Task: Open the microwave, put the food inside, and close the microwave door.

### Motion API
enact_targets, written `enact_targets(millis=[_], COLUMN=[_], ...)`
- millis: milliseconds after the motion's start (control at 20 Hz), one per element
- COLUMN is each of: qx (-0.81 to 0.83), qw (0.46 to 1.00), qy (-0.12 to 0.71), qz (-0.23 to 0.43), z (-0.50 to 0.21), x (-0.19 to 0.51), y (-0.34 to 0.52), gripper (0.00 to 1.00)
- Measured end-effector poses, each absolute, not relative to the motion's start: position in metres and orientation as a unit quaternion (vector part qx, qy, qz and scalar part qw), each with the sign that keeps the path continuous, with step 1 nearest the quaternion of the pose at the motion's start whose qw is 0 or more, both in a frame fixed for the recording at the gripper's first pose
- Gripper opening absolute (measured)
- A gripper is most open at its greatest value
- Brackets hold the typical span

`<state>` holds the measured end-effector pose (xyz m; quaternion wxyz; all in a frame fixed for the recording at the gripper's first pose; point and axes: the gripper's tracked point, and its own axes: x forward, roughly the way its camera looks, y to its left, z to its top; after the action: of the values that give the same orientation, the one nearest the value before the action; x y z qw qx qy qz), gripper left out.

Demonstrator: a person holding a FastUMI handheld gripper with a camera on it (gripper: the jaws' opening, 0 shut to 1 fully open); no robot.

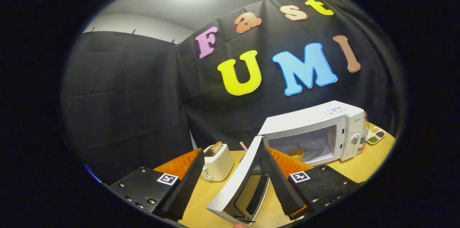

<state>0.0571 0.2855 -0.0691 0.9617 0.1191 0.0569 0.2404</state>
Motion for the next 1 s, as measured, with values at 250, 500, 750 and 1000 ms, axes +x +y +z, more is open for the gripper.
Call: enact_targets(millis=[250, 500, 750, 1000], qx=[0.099, 0.088, 0.061, 0.037], qw=[0.948, 0.932, 0.918, 0.918], qy=[0.062, 0.092, 0.130, 0.169], qz=[0.296, 0.340, 0.369, 0.355], z=[-0.072, -0.095, -0.132, -0.174], x=[0.022, -0.001, -0.018, -0.012], y=[0.332, 0.370, 0.389, 0.388], gripper=[0.97, 0.97, 0.74, 0.03])
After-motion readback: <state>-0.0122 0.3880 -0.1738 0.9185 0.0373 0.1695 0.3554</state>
